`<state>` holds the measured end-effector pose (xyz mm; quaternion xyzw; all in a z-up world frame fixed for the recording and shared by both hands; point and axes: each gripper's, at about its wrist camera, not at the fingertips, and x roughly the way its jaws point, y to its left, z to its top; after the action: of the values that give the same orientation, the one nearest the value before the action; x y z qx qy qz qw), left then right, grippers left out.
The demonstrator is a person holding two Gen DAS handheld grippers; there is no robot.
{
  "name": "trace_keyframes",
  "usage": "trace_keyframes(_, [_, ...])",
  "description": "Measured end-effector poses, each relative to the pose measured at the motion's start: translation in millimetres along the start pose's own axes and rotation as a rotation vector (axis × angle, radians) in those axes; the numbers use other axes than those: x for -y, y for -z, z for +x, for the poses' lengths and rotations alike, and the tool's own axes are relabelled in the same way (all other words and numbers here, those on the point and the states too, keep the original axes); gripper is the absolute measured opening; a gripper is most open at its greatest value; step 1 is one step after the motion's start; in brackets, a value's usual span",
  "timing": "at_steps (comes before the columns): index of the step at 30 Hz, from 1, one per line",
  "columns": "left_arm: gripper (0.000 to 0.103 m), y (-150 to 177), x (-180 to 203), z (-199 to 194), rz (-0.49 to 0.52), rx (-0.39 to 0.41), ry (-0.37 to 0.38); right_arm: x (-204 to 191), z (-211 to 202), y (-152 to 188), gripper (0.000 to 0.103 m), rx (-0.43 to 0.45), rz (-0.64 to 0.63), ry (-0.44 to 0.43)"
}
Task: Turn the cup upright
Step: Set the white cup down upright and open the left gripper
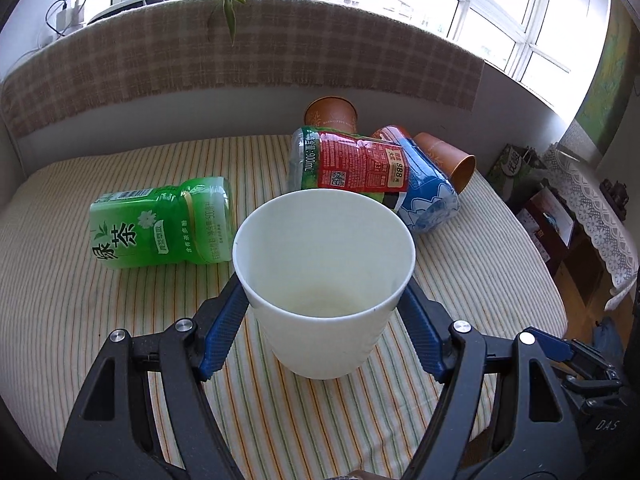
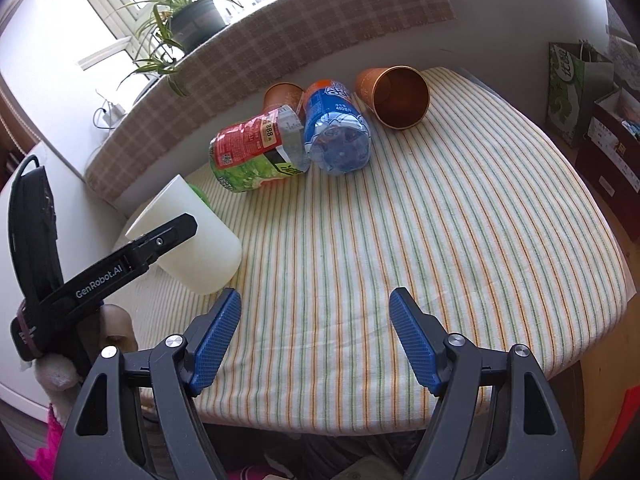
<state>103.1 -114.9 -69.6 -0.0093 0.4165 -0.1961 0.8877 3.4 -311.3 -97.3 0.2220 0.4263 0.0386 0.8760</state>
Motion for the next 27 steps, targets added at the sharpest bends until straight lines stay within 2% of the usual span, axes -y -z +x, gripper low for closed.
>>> trace_keyframes(13, [0.076,5,11,4,0.051,-0.013,0.001,2,4,-1,0.076,-0.009,0.010,0.009])
trace_keyframes(27, [0.079,11,11,2,0.047,-0.034,0.062,0,5,-1,0.076,-0.014,0.007,0.010])
